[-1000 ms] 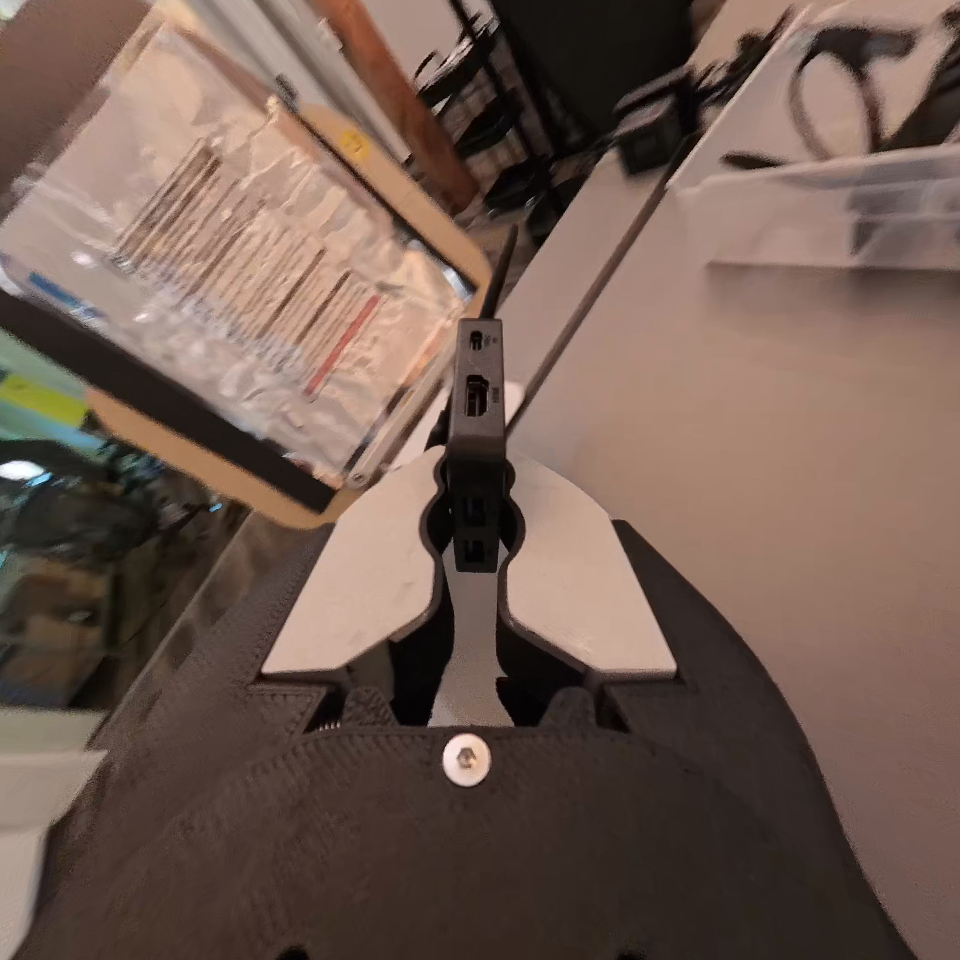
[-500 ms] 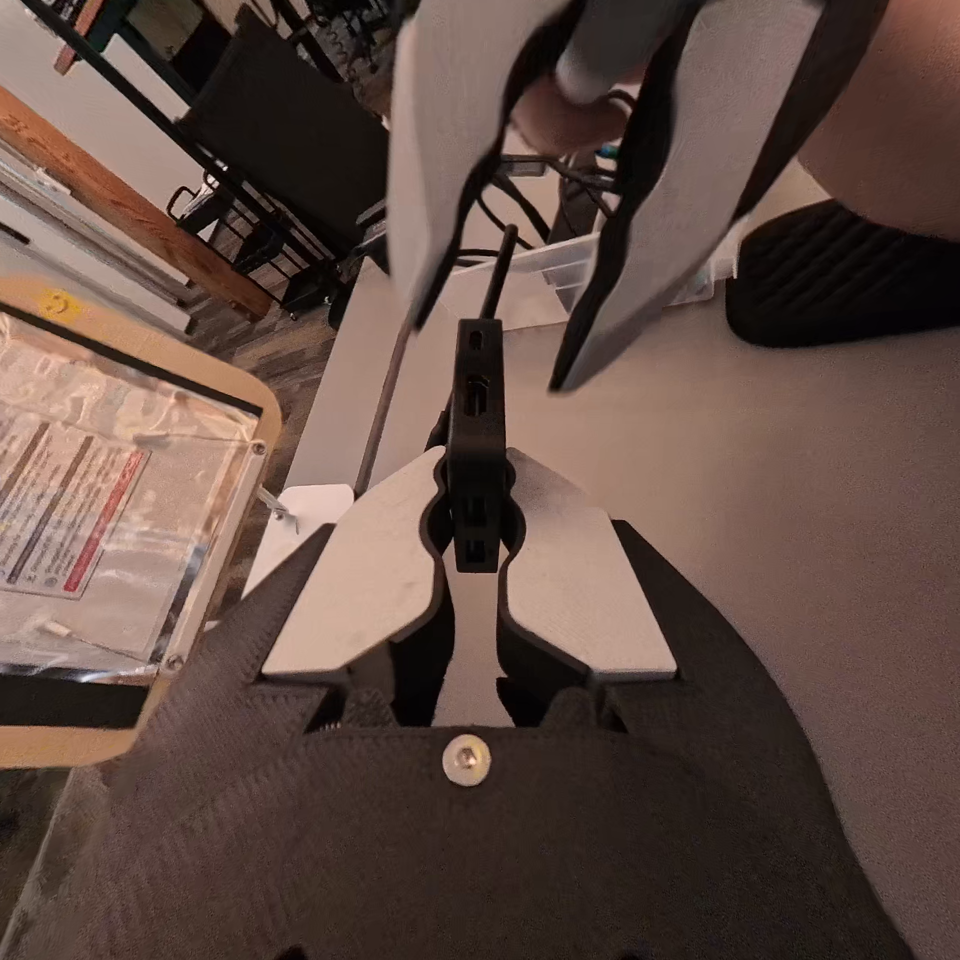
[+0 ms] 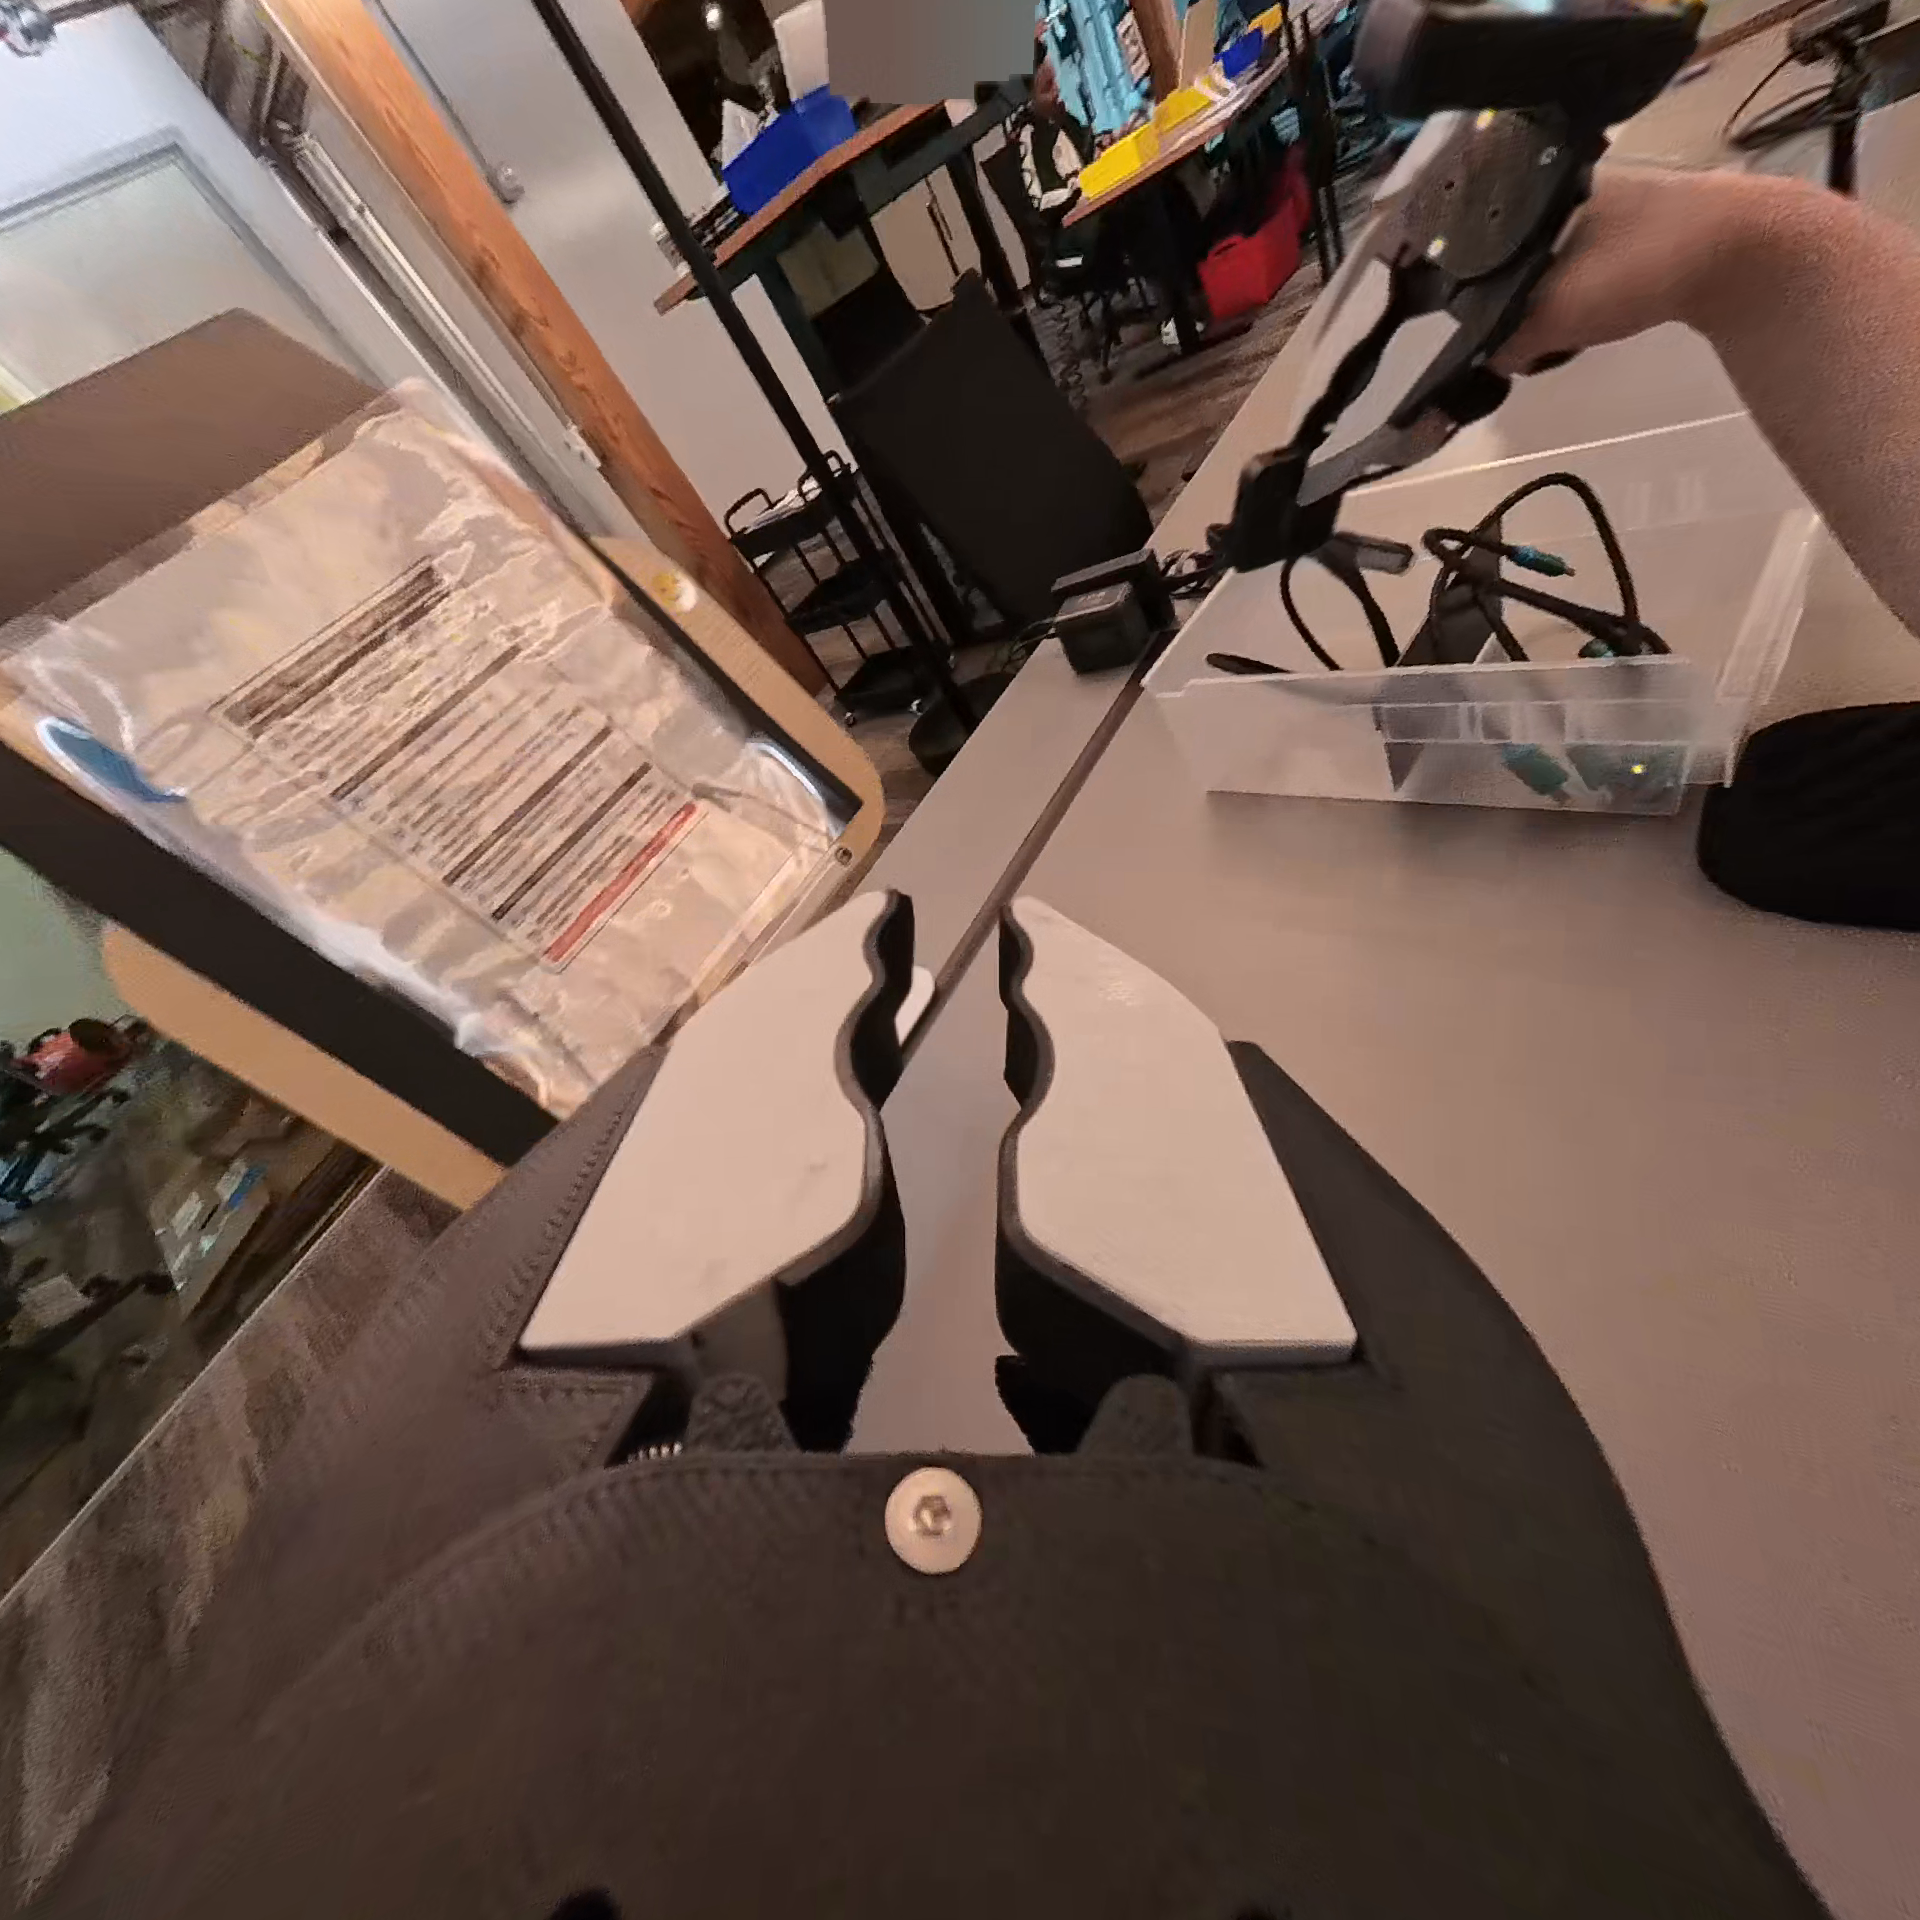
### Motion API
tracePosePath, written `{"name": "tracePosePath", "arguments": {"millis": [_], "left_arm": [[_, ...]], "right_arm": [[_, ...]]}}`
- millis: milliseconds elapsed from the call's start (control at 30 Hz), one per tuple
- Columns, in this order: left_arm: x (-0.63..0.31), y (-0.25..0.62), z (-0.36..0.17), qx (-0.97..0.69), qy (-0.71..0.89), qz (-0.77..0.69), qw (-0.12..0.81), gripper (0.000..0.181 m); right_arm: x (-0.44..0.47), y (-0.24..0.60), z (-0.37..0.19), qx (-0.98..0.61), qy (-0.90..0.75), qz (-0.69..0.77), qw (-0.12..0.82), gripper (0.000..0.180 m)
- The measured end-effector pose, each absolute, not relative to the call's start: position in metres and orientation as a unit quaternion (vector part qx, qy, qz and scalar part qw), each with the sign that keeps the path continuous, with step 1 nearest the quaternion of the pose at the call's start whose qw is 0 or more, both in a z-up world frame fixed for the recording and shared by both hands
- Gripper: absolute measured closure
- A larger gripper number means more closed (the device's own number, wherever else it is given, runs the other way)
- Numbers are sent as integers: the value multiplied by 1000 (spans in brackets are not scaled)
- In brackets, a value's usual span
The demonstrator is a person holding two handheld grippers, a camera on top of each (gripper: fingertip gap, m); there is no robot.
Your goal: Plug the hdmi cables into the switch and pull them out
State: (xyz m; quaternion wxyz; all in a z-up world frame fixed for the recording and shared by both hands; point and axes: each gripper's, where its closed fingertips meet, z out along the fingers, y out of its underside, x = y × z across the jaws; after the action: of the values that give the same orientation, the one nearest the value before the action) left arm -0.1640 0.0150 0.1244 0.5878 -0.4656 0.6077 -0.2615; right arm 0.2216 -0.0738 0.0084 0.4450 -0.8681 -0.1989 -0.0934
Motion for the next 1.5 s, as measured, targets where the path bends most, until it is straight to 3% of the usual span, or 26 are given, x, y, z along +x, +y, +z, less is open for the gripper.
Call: {"name": "tracePosePath", "arguments": {"millis": [100,200,433,600,767,867,1000,1167,1500], "left_arm": [[-167,16,120,-469,617,-254,579,167],[-163,17,113,-473,628,-245,568,167],[-152,16,95,-485,652,-215,542,167],[-164,30,101,-509,628,-190,557,166],[-239,105,117,-658,458,-134,582,136],[-307,150,93,-768,341,-117,529,117],[-401,194,41,-875,185,-78,441,104],[-455,201,-36,-954,90,-76,277,99],[-477,187,-83,-980,104,-42,162,111]], "right_arm": [[212,-69,-21,-869,-176,80,456,165],[219,-58,-40,-893,-96,139,418,164],[250,-44,-72,-948,0,9,317,153],[262,-52,-22,-922,4,-58,384,148],[310,-124,56,-843,111,-123,512,147],[318,-177,19,-880,167,-59,441,135],[329,-216,-50,-932,185,-16,312,144],[326,-209,-86,-938,220,52,264,160],[313,-207,-118,-951,236,92,178,167]]}}
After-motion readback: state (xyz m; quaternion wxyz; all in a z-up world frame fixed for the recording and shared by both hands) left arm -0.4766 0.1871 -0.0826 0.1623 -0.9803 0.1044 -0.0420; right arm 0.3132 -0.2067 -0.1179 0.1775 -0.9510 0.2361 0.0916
